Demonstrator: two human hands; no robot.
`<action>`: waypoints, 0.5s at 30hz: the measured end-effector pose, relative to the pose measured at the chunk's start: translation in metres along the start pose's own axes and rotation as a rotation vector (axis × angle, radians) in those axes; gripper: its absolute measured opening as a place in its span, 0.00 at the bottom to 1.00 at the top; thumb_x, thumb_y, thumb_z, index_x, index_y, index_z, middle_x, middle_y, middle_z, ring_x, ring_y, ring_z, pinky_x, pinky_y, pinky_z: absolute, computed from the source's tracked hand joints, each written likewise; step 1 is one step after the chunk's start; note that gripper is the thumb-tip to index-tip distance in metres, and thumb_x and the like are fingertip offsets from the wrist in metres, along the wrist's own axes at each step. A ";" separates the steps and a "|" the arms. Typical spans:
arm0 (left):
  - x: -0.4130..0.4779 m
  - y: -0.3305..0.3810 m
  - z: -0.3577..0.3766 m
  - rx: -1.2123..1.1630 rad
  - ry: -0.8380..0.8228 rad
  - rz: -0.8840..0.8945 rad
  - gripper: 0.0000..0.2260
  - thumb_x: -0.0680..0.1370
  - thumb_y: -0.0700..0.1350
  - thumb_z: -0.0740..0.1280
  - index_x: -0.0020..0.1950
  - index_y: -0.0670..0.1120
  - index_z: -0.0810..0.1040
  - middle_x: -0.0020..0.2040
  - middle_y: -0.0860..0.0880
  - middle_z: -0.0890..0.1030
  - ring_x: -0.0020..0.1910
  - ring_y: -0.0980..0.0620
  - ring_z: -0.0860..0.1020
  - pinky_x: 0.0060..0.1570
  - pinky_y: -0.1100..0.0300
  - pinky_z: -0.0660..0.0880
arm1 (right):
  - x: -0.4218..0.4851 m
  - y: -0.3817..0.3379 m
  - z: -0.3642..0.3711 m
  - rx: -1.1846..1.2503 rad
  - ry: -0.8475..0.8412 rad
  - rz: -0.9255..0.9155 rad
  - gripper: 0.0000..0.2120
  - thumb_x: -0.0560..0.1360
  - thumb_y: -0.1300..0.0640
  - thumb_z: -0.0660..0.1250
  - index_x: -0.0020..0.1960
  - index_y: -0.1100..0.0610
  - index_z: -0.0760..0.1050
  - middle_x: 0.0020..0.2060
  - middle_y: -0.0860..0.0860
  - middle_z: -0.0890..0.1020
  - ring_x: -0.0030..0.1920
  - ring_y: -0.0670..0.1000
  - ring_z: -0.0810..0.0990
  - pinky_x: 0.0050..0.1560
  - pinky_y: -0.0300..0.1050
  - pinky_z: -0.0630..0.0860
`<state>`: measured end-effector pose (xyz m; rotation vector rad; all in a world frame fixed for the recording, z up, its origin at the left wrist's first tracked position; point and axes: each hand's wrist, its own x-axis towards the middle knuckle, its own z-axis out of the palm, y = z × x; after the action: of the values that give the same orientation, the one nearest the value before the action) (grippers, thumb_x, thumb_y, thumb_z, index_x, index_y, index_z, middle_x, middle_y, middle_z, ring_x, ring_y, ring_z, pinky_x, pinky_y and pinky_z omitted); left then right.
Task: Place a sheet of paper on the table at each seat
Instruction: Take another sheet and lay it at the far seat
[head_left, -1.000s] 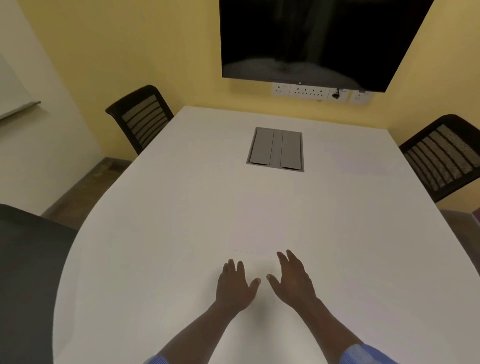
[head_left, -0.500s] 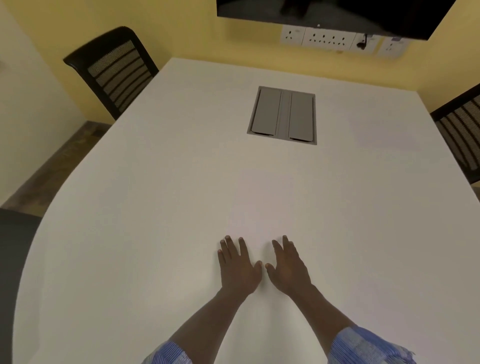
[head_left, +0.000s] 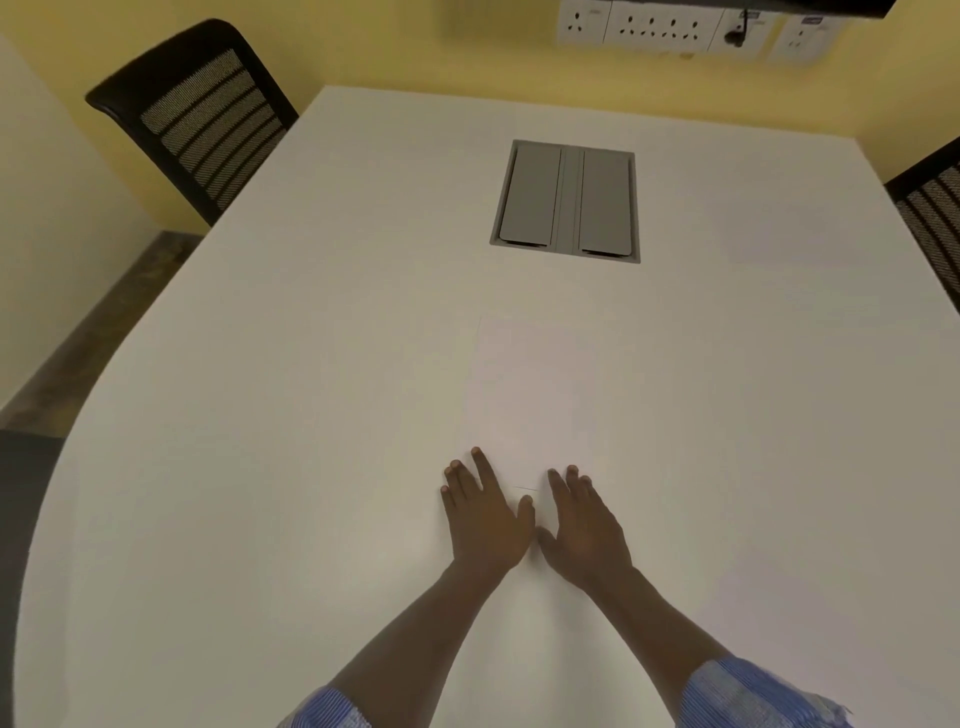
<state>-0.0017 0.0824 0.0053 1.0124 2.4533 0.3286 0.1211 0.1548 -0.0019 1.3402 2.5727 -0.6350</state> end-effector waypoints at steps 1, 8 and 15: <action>0.001 0.001 -0.001 -0.022 -0.008 0.013 0.42 0.81 0.61 0.58 0.82 0.40 0.38 0.82 0.34 0.49 0.82 0.38 0.49 0.80 0.46 0.47 | 0.000 0.000 0.000 -0.003 0.005 -0.003 0.39 0.78 0.42 0.61 0.82 0.52 0.48 0.82 0.55 0.52 0.81 0.56 0.52 0.77 0.49 0.58; 0.013 0.014 -0.016 -0.511 0.035 0.008 0.43 0.78 0.55 0.69 0.83 0.43 0.48 0.80 0.42 0.64 0.79 0.44 0.63 0.76 0.53 0.62 | -0.001 0.001 0.000 0.011 0.012 -0.016 0.39 0.78 0.43 0.62 0.82 0.52 0.47 0.82 0.55 0.51 0.81 0.55 0.50 0.78 0.49 0.56; 0.062 0.008 -0.053 -0.827 0.153 -0.339 0.26 0.76 0.50 0.74 0.71 0.42 0.72 0.66 0.42 0.78 0.66 0.43 0.77 0.65 0.55 0.72 | -0.001 0.005 0.000 -0.001 0.015 -0.027 0.39 0.78 0.43 0.61 0.82 0.51 0.45 0.82 0.53 0.49 0.81 0.54 0.50 0.78 0.48 0.55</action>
<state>-0.0621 0.1303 0.0340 0.2207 2.1987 1.1982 0.1256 0.1563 -0.0025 1.3174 2.6069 -0.6302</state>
